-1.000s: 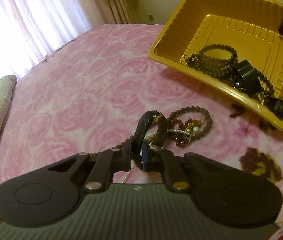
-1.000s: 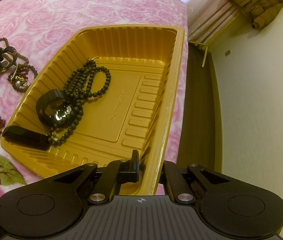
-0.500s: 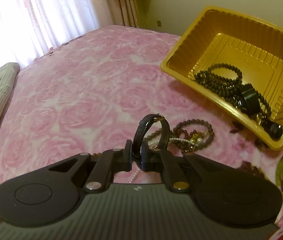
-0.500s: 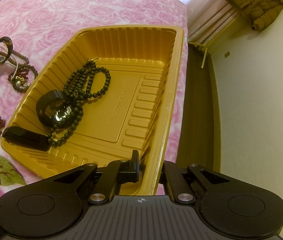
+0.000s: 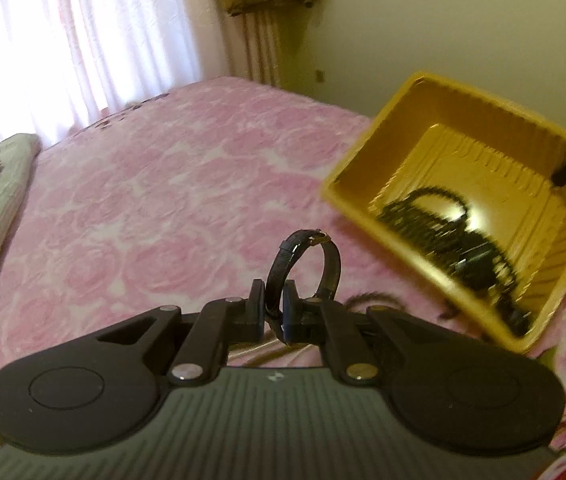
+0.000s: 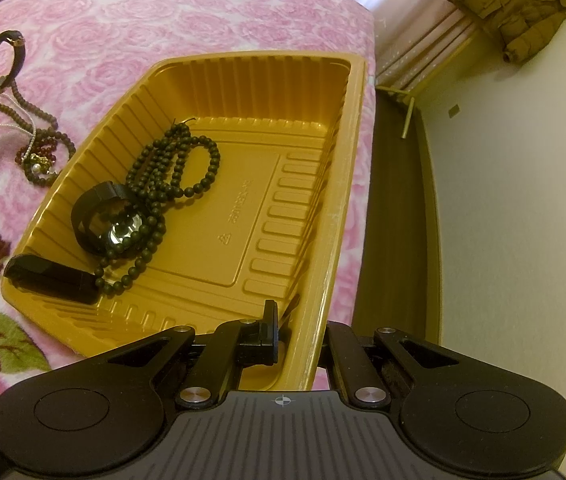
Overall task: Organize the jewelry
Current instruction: 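Carry the watch over the yellow tray and open the left tool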
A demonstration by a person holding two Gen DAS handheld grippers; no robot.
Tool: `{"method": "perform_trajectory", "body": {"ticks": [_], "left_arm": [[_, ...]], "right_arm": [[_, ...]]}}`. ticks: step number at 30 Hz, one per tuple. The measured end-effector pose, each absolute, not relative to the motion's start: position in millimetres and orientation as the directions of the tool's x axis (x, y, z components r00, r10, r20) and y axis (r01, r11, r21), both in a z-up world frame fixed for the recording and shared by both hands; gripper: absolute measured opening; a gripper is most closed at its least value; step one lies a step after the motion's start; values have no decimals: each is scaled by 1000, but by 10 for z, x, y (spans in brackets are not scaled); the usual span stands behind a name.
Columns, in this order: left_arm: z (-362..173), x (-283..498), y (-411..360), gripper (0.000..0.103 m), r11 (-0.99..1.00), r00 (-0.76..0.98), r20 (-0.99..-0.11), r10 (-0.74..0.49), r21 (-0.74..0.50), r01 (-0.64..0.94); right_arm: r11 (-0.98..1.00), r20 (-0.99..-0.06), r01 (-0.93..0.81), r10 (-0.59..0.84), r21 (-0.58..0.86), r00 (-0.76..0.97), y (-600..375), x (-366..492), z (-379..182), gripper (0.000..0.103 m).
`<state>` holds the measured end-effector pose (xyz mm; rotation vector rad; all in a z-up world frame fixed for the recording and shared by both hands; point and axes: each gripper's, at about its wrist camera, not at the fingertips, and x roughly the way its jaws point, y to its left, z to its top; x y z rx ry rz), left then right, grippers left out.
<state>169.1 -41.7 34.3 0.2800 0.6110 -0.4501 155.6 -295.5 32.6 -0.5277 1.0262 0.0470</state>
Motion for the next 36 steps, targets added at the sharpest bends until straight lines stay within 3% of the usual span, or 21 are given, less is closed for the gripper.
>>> {"method": "perform_trajectory", "body": {"ticks": [13, 33, 36], "left_arm": [[598, 1494, -1265, 7, 744, 601, -569, -562, -29, 668], [453, 1372, -1722, 8, 678, 523, -604, -601, -38, 734], [445, 1366, -1764, 12, 666, 519, -600, -609, -31, 745]], "right_arm": [[877, -826, -277, -203, -392, 526, -2964, 1556, 329, 5], [886, -828, -272, -188, -375, 529, -2985, 1555, 316, 5], [886, -827, -272, -188, -376, 529, -2988, 1557, 314, 5]]}}
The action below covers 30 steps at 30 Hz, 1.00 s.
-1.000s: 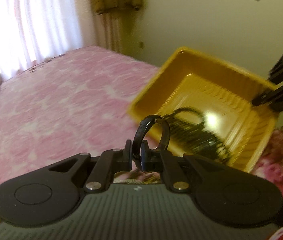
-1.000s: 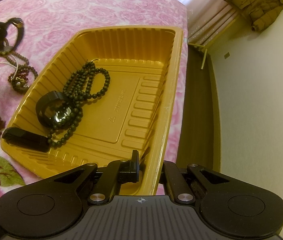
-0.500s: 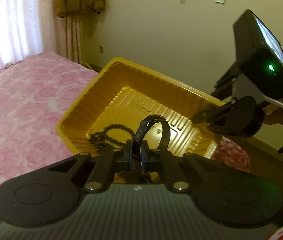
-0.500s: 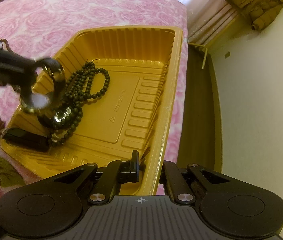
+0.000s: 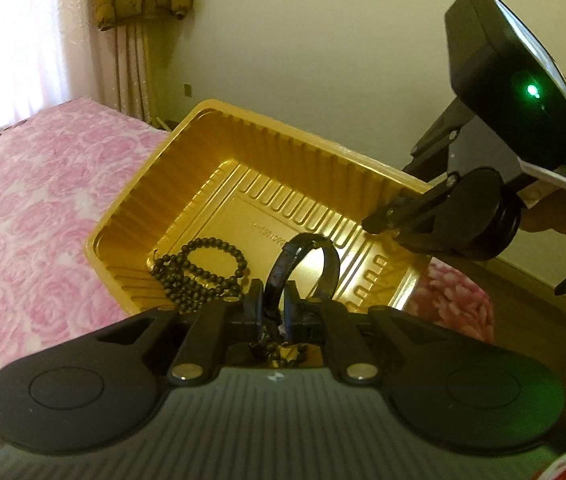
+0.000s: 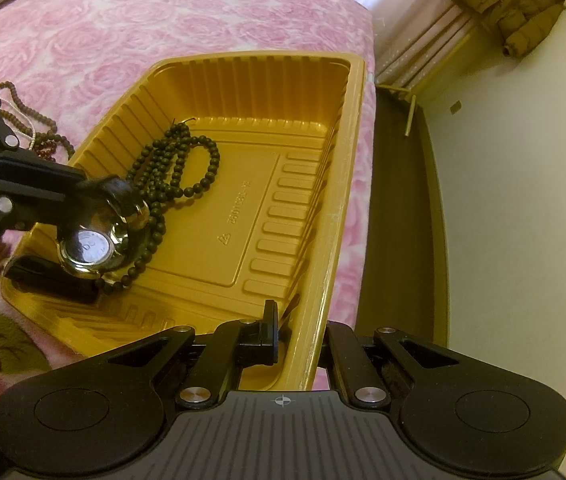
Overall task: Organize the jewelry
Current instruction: 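Carry the watch over the yellow tray and open the left tool, then grasp the brown bead necklace with the left tool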
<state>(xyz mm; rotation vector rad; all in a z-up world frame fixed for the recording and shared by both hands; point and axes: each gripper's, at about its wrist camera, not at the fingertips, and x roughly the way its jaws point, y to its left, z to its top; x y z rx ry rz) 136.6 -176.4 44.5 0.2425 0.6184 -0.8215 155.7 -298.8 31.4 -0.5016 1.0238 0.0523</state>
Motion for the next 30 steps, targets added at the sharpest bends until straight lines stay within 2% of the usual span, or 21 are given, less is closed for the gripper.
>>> {"method": "perform_trajectory", "body": {"ticks": [1, 7, 10, 14, 19, 30], "left_arm": [[445, 1358, -1775, 16, 664, 519, -599, -610, -29, 747], [512, 1390, -1610, 17, 696, 557, -571, -603, -34, 717], [529, 1446, -1397, 24, 742, 599, -562, -571, -39, 670], [496, 1527, -1052, 27, 805, 646, -570, -508, -47, 592], [384, 1560, -662, 27, 873, 710, -585, -393, 5, 488], [-87, 1434, -287, 27, 915, 703, -634, -323, -18, 404]], "right_arm": [[886, -827, -271, -188, -375, 529, -2987, 1558, 313, 5], [886, -829, -274, -187, -374, 526, -2989, 1559, 307, 5], [886, -829, -274, -188, -375, 527, -2987, 1565, 307, 5], [886, -829, -274, -187, -374, 527, -2989, 1562, 308, 5], [887, -829, -272, -186, -373, 527, -2987, 1575, 312, 5], [886, -829, -274, -187, -373, 527, -2983, 1564, 314, 5]]}}
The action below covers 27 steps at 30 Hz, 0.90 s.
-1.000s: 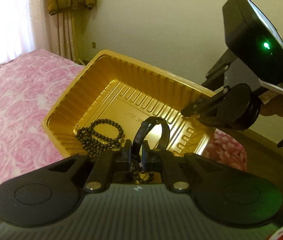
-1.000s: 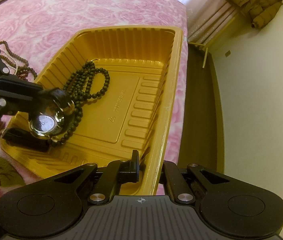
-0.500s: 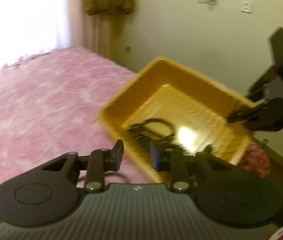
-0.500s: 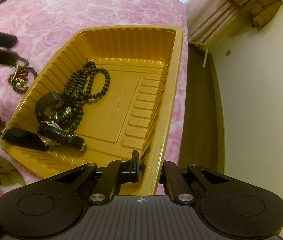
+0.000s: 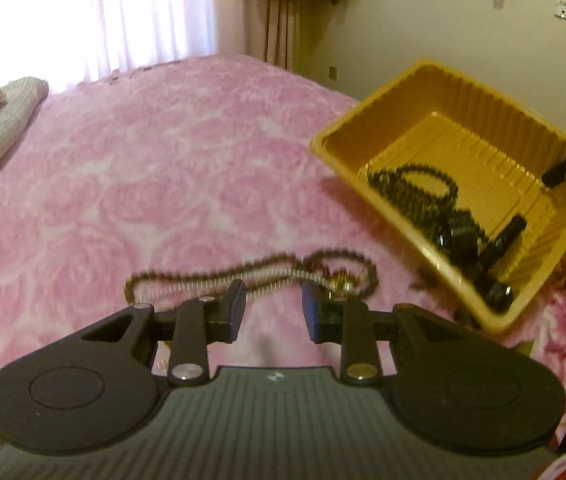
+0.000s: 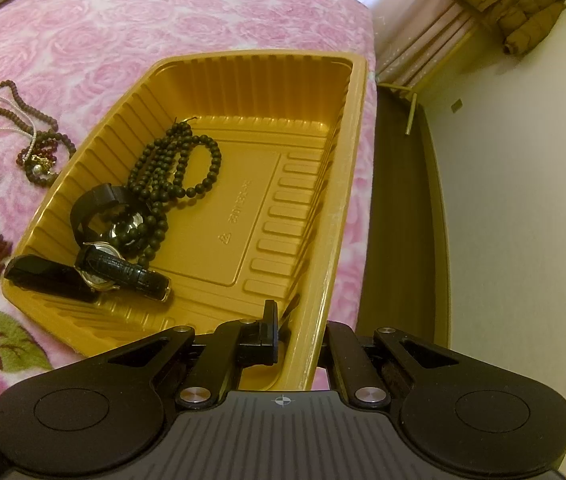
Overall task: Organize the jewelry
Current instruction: 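Grasp the brown bead necklace with the left tool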
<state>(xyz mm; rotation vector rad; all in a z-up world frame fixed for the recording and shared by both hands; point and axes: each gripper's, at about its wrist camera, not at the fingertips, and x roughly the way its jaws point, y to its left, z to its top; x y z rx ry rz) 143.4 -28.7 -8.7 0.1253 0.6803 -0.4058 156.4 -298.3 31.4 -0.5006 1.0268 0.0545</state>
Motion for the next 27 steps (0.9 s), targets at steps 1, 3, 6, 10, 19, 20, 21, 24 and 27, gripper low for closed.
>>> {"method": "perform_trajectory", "body": {"ticks": [1, 3, 6, 10, 19, 20, 21, 24, 27], "left_arm": [[-138, 1408, -284, 27, 916, 699, -639, -321, -21, 401], [-206, 1357, -282, 27, 914, 693, -643, -326, -29, 404], [-277, 1285, -267, 28, 917, 702, -642, -308, -3, 399], [-335, 1238, -191, 28, 929, 736, -631, -247, 63, 366], [-384, 1289, 183, 28, 953, 754, -639, -152, 108, 284], [-387, 1291, 204, 28, 953, 753, -640, -153, 105, 283], [-388, 1285, 215, 28, 952, 752, -640, -159, 102, 288], [-405, 1268, 214, 28, 947, 741, -648, -178, 92, 309], [-471, 1266, 151, 27, 934, 724, -663, -191, 105, 341]], "right_arm": [[886, -830, -274, -187, -374, 526, -2980, 1565, 313, 5], [886, -830, -274, -187, -374, 526, -2982, 1563, 313, 5], [887, -830, -273, -186, -372, 526, -2981, 1561, 312, 5], [887, -831, -274, -187, -372, 524, -2978, 1562, 306, 5], [885, -830, -274, -190, -376, 524, -2980, 1562, 297, 5], [885, -830, -274, -190, -376, 524, -2987, 1565, 293, 5], [885, -830, -273, -191, -376, 523, -2988, 1567, 292, 5], [885, -830, -273, -193, -378, 524, -2985, 1565, 289, 5], [885, -830, -273, -192, -376, 523, -2988, 1569, 287, 5]]}}
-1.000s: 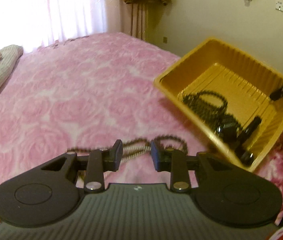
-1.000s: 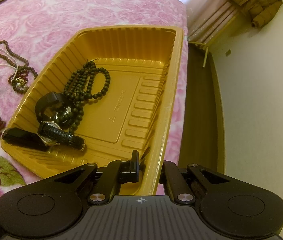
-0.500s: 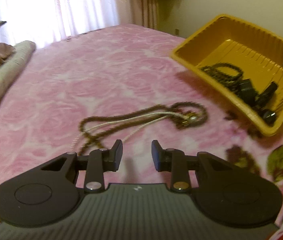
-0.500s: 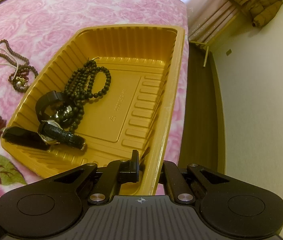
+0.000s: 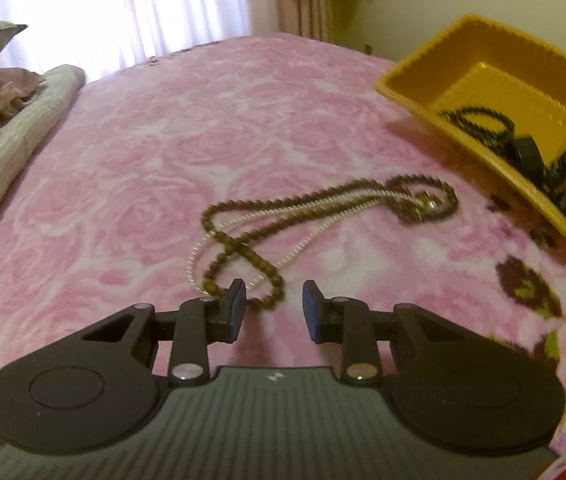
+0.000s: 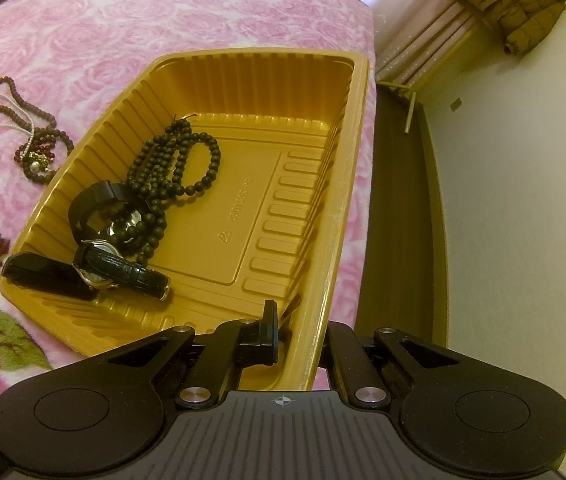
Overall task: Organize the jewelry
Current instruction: 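Grasp the brown bead necklace with the left tool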
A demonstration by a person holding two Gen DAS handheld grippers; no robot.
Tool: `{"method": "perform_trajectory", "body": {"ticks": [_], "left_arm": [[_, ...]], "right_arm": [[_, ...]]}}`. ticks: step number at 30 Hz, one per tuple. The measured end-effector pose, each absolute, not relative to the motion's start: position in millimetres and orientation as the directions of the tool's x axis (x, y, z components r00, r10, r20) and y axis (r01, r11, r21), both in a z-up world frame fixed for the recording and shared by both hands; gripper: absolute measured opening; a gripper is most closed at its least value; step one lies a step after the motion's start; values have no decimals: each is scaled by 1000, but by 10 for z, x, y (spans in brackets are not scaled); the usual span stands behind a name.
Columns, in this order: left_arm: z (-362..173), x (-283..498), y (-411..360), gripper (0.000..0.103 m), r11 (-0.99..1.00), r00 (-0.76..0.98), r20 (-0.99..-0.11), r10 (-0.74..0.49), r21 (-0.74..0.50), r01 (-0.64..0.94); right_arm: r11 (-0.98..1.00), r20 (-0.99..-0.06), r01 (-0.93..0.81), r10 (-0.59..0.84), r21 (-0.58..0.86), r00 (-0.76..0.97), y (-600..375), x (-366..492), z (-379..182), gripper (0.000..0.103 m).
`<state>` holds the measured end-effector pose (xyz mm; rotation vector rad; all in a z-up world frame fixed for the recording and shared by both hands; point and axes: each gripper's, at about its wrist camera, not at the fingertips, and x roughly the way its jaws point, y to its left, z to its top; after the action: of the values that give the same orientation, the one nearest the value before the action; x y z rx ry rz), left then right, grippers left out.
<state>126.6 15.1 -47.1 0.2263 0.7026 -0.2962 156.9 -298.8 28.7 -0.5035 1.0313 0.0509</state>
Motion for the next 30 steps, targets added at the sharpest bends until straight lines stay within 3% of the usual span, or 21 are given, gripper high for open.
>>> {"method": "perform_trajectory", "body": {"ticks": [10, 13, 15, 16, 24, 30], "left_arm": [[-549, 1405, 40, 27, 914, 726, -668, -163, 175, 366], [-542, 1471, 33, 20, 916, 715, -680, -162, 165, 365], [-528, 1483, 28, 7, 919, 708, -688, -156, 161, 360], [-521, 1481, 27, 6, 919, 707, -690, -152, 164, 358], [-373, 1401, 187, 6, 936, 699, -694, -174, 105, 337], [115, 1363, 399, 6, 945, 738, -637, -225, 41, 323]], "right_arm": [[885, -831, -273, -193, -377, 523, -2989, 1571, 279, 5], [885, -830, -272, -193, -377, 523, -2988, 1569, 279, 5], [885, -830, -273, -192, -377, 523, -2985, 1568, 280, 5], [885, -830, -273, -192, -376, 523, -2988, 1568, 279, 5], [885, -830, -273, -192, -377, 523, -2985, 1568, 279, 5], [885, -830, -273, -193, -378, 524, -2987, 1570, 279, 5]]}}
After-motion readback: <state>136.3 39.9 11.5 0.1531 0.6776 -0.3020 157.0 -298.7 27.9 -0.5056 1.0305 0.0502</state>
